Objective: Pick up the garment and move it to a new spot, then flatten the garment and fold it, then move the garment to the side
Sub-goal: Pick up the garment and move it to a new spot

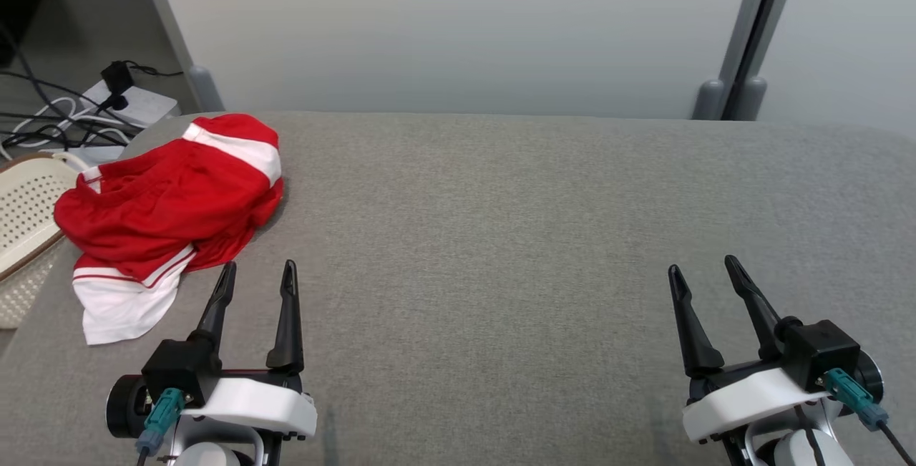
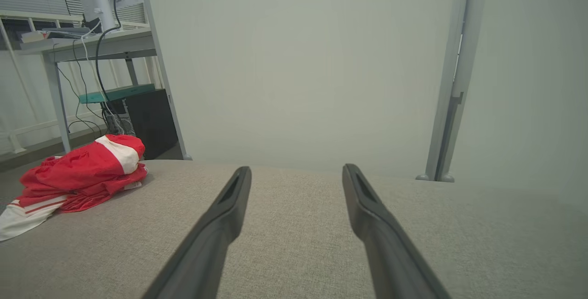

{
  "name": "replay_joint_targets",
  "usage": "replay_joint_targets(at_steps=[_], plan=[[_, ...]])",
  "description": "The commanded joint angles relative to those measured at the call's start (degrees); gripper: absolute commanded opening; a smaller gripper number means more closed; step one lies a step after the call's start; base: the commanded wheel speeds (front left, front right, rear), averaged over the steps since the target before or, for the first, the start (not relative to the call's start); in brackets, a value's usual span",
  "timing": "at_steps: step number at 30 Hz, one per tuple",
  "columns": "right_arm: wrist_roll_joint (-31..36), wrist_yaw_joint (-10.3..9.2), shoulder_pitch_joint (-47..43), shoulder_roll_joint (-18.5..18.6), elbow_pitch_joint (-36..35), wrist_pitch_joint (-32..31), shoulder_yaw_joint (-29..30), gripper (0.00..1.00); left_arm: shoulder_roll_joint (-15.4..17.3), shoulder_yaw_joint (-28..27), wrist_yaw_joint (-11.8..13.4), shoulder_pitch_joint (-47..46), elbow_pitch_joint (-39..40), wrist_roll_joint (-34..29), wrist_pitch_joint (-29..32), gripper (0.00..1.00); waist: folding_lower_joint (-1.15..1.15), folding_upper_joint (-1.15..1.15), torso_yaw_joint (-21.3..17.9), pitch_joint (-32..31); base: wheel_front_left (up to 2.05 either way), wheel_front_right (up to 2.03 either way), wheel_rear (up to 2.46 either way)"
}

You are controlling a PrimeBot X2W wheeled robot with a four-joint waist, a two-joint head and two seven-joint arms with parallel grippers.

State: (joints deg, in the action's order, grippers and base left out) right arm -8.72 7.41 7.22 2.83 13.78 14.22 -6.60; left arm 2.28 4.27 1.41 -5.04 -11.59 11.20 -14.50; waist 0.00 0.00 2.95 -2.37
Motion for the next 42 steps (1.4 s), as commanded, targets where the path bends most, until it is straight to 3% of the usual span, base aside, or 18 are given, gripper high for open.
replay_joint_targets(at_steps=[1, 11, 18, 29, 42], plan=[[-0.46, 0.08, 2.33, 0.18, -1.58, 0.78, -1.47, 1.0, 0.6, -2.05, 0.49, -3.17, 1.78, 0.01, -0.5, 1.0, 0.0, 0.0, 1.83, 0.21, 0.0, 0.0, 0.0], [-0.89, 0.08, 1.99, 0.11, -1.47, 0.78, -1.34, 1.0, 0.6, -3.01, 0.77, -2.7, 1.49, -0.1, -0.5, 1.0, 0.0, 0.0, 8.67, 0.02, 0.0, 0.0, 0.0], [-0.82, 0.08, 1.76, 0.08, -1.47, 0.78, -1.15, 1.0, 0.6, -3.34, 1.0, -2.62, 1.65, 0.0, -0.5, 1.0, 0.0, 0.0, 11.39, -0.06, 0.0, 0.0, 0.0], [-0.83, 0.08, 1.47, 0.06, -1.27, 0.78, -1.4, 1.0, 0.6, -3.62, 1.38, -2.17, 1.64, 0.35, -0.5, 1.0, 0.0, 0.0, 12.81, -0.73, 0.0, 0.0, 0.0], [-0.56, 0.08, 1.7, 0.44, -0.66, 0.78, -2.01, 1.0, 0.6, -4.18, 2.65, -5.11, -0.35, 2.89, -0.5, 1.0, 0.0, 0.0, 11.93, 0.65, 0.0, 0.0, 0.0]])
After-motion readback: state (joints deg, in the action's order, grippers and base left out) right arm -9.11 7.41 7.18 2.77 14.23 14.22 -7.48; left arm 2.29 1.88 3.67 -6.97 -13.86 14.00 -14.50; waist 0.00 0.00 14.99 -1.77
